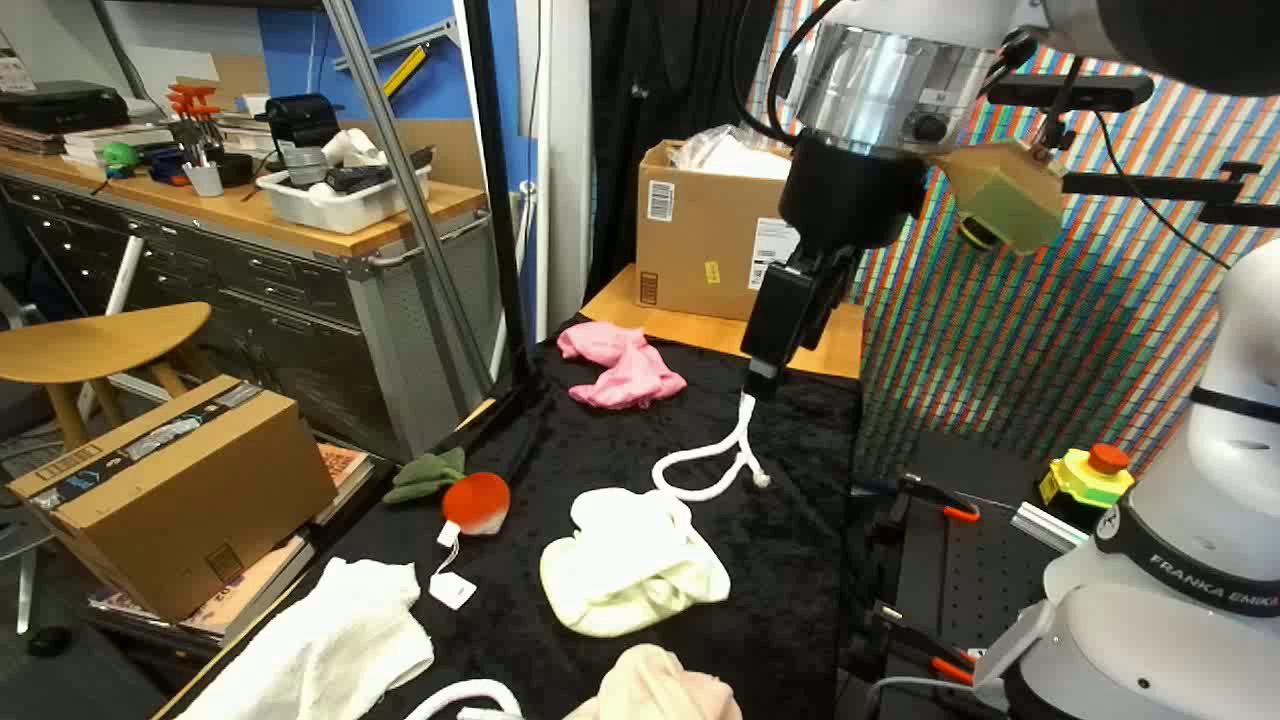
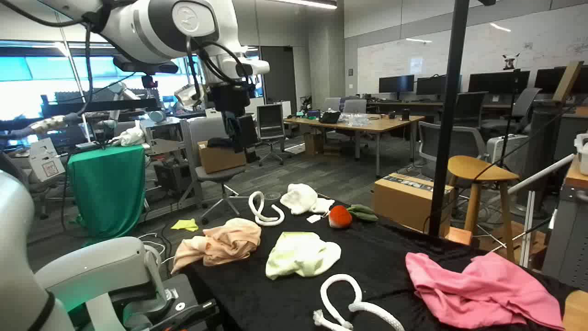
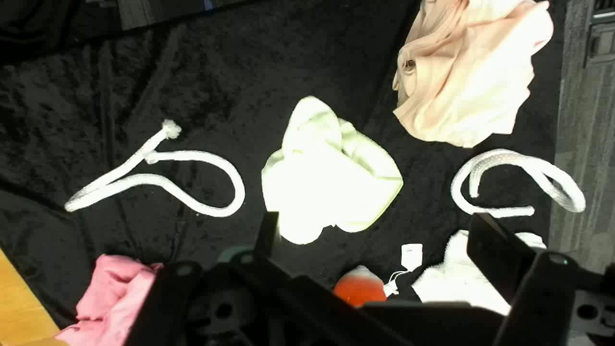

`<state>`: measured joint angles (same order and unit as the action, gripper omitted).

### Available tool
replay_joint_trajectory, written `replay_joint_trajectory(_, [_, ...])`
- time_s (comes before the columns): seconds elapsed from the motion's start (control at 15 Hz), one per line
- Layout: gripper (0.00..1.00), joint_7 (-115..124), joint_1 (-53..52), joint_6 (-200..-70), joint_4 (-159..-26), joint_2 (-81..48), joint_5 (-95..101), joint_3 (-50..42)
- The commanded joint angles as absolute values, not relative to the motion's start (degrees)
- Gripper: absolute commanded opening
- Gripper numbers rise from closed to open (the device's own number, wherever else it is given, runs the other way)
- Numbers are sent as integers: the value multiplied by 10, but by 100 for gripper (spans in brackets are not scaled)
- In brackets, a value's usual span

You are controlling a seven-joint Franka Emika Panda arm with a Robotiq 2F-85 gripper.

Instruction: One by one, move every item on the table to the right back of the table.

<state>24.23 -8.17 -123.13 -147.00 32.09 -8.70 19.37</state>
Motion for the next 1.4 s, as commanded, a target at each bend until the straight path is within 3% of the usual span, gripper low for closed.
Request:
replay_joint_trajectory(0.0, [100,246,-89,-1231,-1468,320,-82,187])
replay_joint_trajectory(0.6, [100,240,-84,-1225,-1420,264,-37,204])
replay_joint_trajectory(1.33, [100,206,-133,-1187,-1230,28,71,234])
